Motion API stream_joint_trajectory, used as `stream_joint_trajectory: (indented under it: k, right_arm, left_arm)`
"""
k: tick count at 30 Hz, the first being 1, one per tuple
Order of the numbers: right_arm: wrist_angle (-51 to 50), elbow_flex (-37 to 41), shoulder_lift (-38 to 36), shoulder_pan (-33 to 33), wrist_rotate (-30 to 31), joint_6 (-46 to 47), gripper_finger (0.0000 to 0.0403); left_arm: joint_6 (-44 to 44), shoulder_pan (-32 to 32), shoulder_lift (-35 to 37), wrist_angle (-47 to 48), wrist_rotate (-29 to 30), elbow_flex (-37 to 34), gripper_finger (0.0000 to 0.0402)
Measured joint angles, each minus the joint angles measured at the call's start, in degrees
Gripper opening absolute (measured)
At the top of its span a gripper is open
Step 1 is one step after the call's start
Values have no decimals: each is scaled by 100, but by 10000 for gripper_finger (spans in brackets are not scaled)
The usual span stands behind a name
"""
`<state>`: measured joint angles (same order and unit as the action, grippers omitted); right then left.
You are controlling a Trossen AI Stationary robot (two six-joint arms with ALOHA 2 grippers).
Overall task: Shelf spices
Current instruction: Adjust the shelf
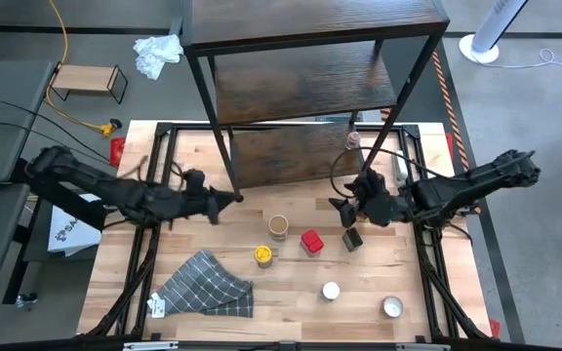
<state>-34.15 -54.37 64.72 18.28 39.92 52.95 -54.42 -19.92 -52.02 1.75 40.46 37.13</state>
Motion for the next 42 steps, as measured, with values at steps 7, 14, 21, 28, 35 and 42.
stream_joint_trajectory:
  k: [7, 14, 21, 28, 35, 42]
  right_arm:
    - [-158, -125, 16, 285, 842, 765, 342]
    - [-822, -1182, 15, 364, 1026, 241, 342]
    - [-2315, -2302, 15, 679, 1271, 123, 342]
    - [-3455, -2584, 232, 971, 840, 1007, 342]
    - [-3815, -2579, 933, 1351, 698, 1888, 342]
    - [-4657, -2575, 1693, 1574, 716, 3199, 342]
  left_arm:
    - [-244, 54, -981, -1207, 2481, 1, 0]
    - [-344, 660, -1255, -1712, 2689, 1, 0]
    - [481, 1001, -1034, -1749, 3062, -1, 0]
    - [951, 1178, -241, -600, 3484, 1, 0]
    - [429, 1326, 877, 1263, 4170, 1, 0]
    - [652, 1322, 1849, 1942, 4383, 2, 0]
